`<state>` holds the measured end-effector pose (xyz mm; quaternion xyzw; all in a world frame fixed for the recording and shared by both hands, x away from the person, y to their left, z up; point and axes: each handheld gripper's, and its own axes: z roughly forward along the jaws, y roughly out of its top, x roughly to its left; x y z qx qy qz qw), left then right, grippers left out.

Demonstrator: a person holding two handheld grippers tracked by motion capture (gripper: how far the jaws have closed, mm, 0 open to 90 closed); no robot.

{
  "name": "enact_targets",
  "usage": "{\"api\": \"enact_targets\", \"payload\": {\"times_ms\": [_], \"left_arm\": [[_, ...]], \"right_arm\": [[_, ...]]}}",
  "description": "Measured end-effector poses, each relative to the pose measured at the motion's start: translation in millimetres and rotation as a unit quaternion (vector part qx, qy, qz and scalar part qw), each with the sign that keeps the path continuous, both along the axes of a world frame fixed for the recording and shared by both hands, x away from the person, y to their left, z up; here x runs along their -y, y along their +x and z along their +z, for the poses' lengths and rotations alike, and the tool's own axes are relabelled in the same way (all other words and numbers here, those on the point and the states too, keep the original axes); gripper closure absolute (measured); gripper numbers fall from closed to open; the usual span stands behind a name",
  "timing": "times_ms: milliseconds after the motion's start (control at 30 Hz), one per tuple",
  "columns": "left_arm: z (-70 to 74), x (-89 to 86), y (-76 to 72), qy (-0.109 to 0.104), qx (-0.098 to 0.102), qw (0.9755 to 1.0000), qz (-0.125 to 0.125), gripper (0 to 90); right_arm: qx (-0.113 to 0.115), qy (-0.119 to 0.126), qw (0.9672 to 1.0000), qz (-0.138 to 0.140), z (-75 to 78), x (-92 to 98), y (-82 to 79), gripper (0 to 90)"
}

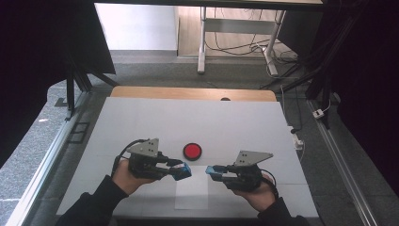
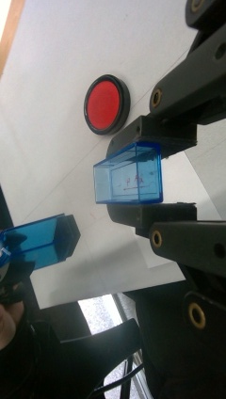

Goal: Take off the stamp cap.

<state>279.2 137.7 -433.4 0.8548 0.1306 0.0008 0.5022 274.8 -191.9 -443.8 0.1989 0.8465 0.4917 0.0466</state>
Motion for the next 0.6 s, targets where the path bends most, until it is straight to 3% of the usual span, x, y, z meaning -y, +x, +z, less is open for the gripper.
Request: {"api": "enact_targets", "payload": {"times_ms": [300, 467, 600], "left_arm": [[0.5, 1.9, -2.2, 0.009, 0.005, 0.9999, 0.012, 70.3], [1.1, 1.7, -2.5, 0.011, 0.006, 0.9997, 0.02, 70.3], [1.3, 1.2, -2.2, 0.011, 0.007, 0.9996, 0.023, 70.3]], "right_arm": [[0.021, 0.006, 0.9994, -0.028, 4.0, 19.4, -6.6, 68.3], [0.024, -0.008, 0.9987, -0.045, 3.8, 27.4, -11.1, 68.3], [0.025, -0.024, 0.9967, -0.074, 3.4, 35.2, -15.2, 68.3]]}}
